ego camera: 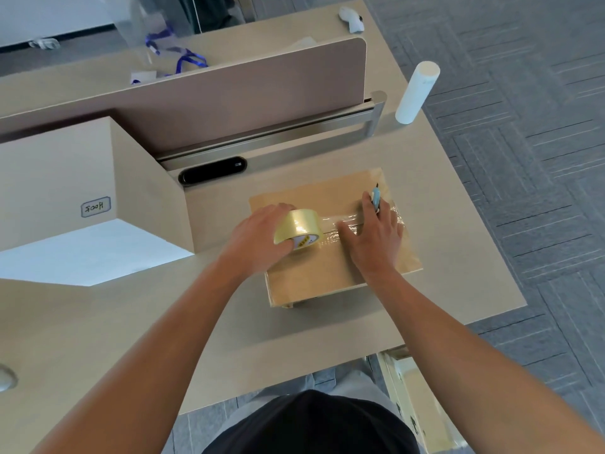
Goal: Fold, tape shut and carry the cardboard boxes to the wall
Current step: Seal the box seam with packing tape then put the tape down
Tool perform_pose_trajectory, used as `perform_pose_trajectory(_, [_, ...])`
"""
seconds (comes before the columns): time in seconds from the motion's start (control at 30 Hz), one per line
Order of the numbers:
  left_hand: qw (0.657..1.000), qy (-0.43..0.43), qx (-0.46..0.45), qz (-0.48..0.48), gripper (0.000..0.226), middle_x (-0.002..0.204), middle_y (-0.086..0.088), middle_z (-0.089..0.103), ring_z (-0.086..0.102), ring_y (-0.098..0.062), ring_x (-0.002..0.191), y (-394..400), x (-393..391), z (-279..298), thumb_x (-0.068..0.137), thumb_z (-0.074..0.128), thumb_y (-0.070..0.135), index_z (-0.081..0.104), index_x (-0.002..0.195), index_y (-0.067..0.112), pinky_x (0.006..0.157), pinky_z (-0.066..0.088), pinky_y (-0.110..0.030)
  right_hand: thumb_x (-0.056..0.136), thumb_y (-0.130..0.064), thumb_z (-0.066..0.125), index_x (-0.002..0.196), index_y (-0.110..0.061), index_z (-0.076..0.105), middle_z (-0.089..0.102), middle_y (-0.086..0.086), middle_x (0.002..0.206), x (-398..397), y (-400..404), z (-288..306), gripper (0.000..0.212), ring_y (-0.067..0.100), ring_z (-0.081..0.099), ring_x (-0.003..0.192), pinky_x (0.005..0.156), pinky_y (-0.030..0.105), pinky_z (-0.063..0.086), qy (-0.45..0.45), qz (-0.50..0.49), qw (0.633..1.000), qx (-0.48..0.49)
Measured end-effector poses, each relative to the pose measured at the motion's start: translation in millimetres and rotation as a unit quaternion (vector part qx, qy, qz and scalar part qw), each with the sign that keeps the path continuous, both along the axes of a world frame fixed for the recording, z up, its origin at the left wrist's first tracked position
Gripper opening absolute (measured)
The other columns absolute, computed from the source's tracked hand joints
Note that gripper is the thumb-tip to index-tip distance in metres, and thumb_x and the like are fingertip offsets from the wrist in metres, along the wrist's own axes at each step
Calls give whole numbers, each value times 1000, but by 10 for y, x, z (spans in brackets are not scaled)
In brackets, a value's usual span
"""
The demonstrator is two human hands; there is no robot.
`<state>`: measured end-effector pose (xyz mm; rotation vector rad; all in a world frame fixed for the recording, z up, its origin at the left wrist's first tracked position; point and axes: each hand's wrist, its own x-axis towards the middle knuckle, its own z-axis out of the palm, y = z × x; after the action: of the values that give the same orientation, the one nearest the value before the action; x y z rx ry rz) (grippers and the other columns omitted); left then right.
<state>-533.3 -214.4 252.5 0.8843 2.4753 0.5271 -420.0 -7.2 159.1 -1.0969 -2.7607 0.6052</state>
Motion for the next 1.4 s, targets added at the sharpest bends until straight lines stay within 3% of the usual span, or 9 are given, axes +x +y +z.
perform_pose_trajectory(0.23, [999, 25, -46, 5, 62, 135, 3, 59, 51, -23, 128, -255, -136, 109, 91, 72, 50, 52, 145, 28, 102, 40, -40, 87, -71, 62, 161, -23, 34, 39, 9, 158, 4, 131, -17, 92, 32, 42, 138, 108, 49, 39, -13, 15, 1000, 20])
perform_pose_trajectory(0.43, [997, 41, -61, -1, 64, 138, 4, 59, 50, -23, 129, -275, -153, 126, 90, 70, 57, 50, 145, 31, 104, 39, -41, 91, -67, 62, 161, -22, 35, 41, 9, 156, 18, 82, -33, 87, 33, 41, 138, 109, 51, 36, -9, 23, 999, 44])
perform_pose_trajectory(0.57, [997, 40, -69, 10, 68, 132, 8, 64, 56, -21, 125, -311, -148, 80, 84, 58, 70, 48, 143, 36, 107, 38, -48, 95, -53, 60, 158, -21, 41, 45, 9, 153, -9, -22, -42, 73, 33, 51, 127, 103, 50, 41, -2, 35, 998, 47])
perform_pose_trajectory(0.67, [998, 37, -47, 33, 65, 129, 6, 62, 57, -21, 120, -331, -68, 15, 88, 60, 66, 44, 144, 37, 106, 40, -47, 97, -49, 60, 157, -18, 42, 48, 12, 151, -50, -158, -39, 71, 34, 56, 121, 99, 48, 44, 3, 34, 999, 43])
perform_pose_trajectory(0.83, [998, 41, -18, 36, 60, 123, 3, 59, 55, -22, 116, -288, 28, -31, 92, 71, 39, 47, 146, 30, 102, 43, -45, 93, -54, 62, 158, -17, 40, 45, 11, 155, -124, -397, -25, 78, 34, 55, 125, 98, 48, 45, -1, 51, 998, 35])
perform_pose_trajectory(1.1, [999, 26, 8, 42, 55, 121, 0, 59, 56, -24, 109, -273, 44, -48, 91, 72, 27, 50, 141, 25, 87, 41, -35, 92, -55, 65, 152, -13, 49, 52, 14, 148, -146, -509, -71, 75, 34, 59, 114, 92, 46, 49, 8, 82, 996, 39])
perform_pose_trajectory(1.17, [999, 22, -1, 44, 54, 121, -1, 59, 57, -26, 108, -304, 15, -24, 90, 71, 31, 50, 140, 26, 88, 43, -38, 94, -51, 65, 153, -12, 48, 51, 15, 148, -129, -441, -80, 73, 35, 58, 118, 95, 46, 50, 22, 92, 995, 36])
perform_pose_trajectory(1.27, [999, 26, -23, 40, 65, 120, 4, 58, 55, -22, 105, -388, -32, 55, 83, 57, 61, 51, 139, 29, 92, 43, -42, 96, -54, 60, 155, -13, 44, 46, 13, 152, -108, -317, -69, 74, 33, 54, 124, 99, 47, 45, 13, 95, 994, 44])
perform_pose_trajectory(1.4, [999, 35, -29, 23, 62, 121, 3, 59, 56, -23, 109, -441, 9, 89, 84, 60, 54, 53, 140, 27, 94, 42, -41, 96, -55, 57, 156, -15, 42, 43, 10, 154, -83, -274, -59, 74, 32, 52, 125, 103, 47, 42, 6, 83, 996, 39])
